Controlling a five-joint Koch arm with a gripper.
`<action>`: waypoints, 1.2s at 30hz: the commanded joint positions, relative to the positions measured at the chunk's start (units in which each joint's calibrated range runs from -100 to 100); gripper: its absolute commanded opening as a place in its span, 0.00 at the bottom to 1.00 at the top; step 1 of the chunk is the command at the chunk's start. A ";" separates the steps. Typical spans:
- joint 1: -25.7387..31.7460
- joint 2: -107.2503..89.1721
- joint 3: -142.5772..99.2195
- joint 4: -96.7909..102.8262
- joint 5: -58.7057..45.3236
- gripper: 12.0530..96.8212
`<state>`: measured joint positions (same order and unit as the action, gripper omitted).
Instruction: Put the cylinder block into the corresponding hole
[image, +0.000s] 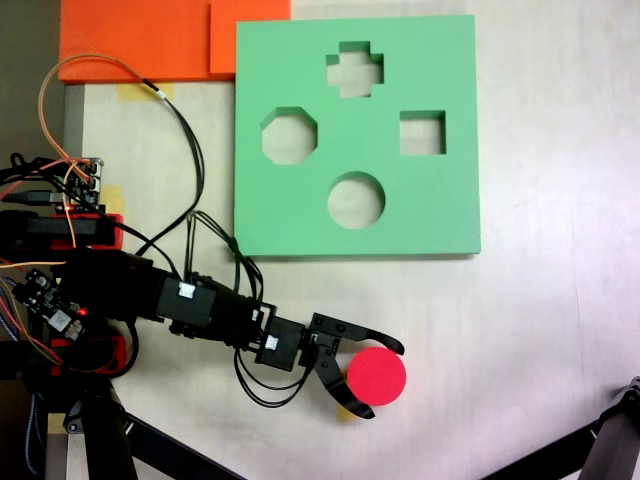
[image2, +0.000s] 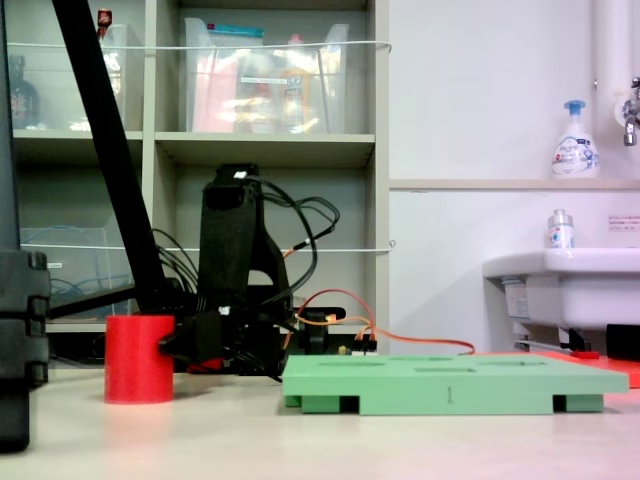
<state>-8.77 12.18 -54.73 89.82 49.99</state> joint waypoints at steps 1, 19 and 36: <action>0.05 -0.16 -0.01 1.80 -0.29 0.34; 6.30 -61.06 -12.97 -20.34 -0.05 0.25; 22.47 -71.81 -12.87 -30.07 0.98 0.26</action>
<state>12.92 -59.51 -68.94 58.49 50.62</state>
